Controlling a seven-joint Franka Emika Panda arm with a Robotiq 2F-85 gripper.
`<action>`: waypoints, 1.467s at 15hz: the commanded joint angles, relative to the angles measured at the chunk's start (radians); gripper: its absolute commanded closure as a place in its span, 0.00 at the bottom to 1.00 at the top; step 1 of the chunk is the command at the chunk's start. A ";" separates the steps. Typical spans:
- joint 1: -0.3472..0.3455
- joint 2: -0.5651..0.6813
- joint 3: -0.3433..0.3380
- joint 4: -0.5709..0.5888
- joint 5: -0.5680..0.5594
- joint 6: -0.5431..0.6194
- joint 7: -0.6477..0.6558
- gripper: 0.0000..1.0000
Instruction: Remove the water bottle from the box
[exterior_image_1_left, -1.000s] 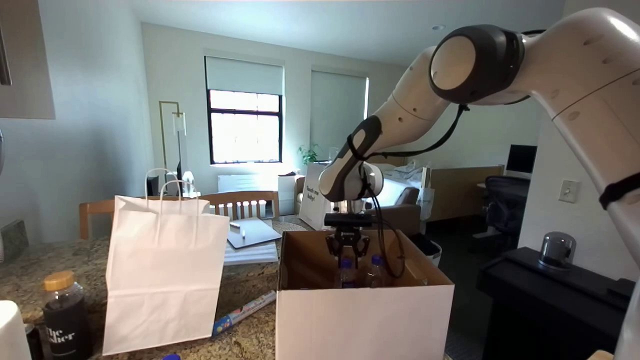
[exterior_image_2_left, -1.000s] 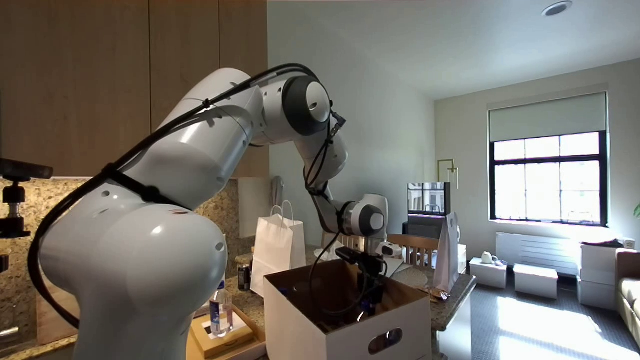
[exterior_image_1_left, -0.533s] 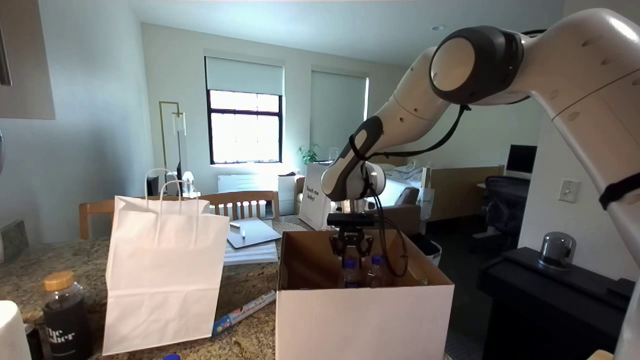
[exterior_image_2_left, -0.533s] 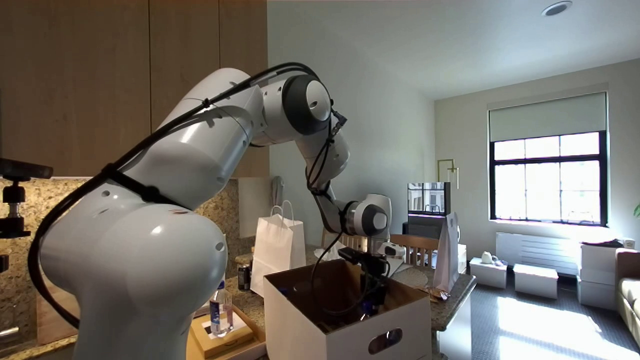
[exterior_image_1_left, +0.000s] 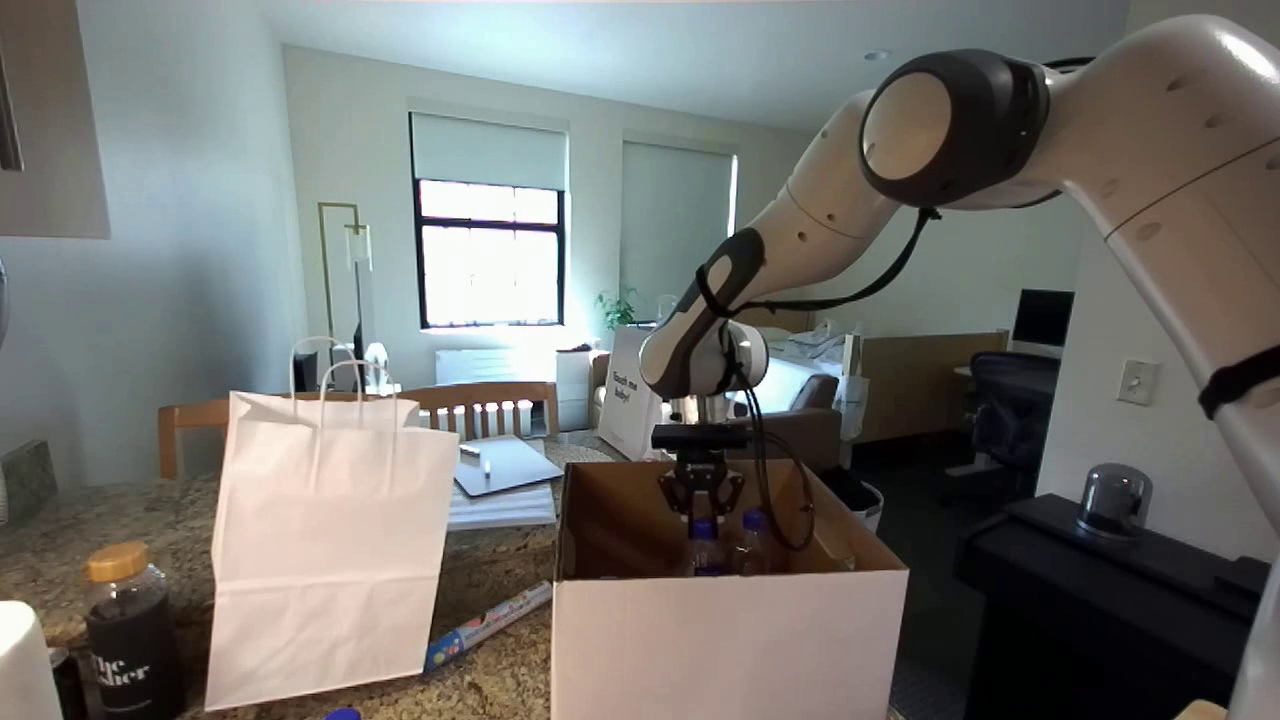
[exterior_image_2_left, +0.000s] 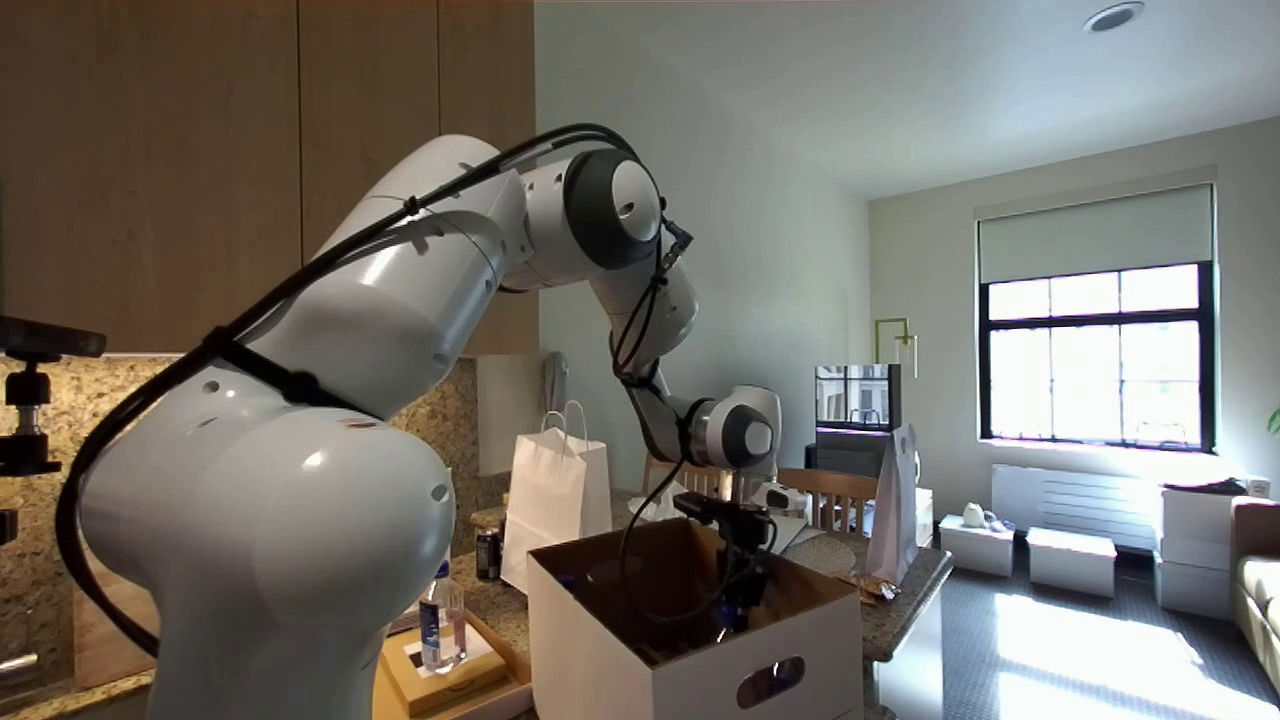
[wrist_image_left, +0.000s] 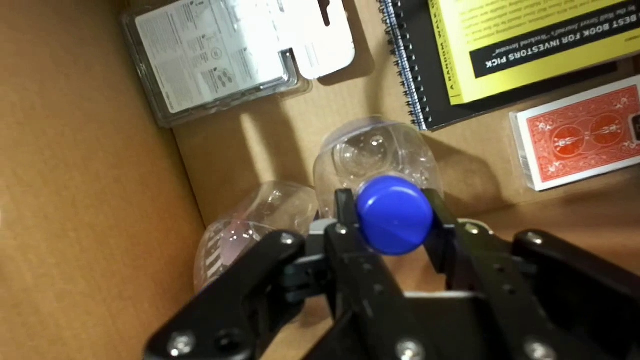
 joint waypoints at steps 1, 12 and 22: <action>-0.002 -0.036 0.000 -0.016 0.006 -0.034 0.032 0.88; -0.014 -0.465 0.038 -0.100 0.086 -0.362 0.081 0.88; 0.111 -0.738 0.306 -0.121 -0.104 -0.513 0.114 0.88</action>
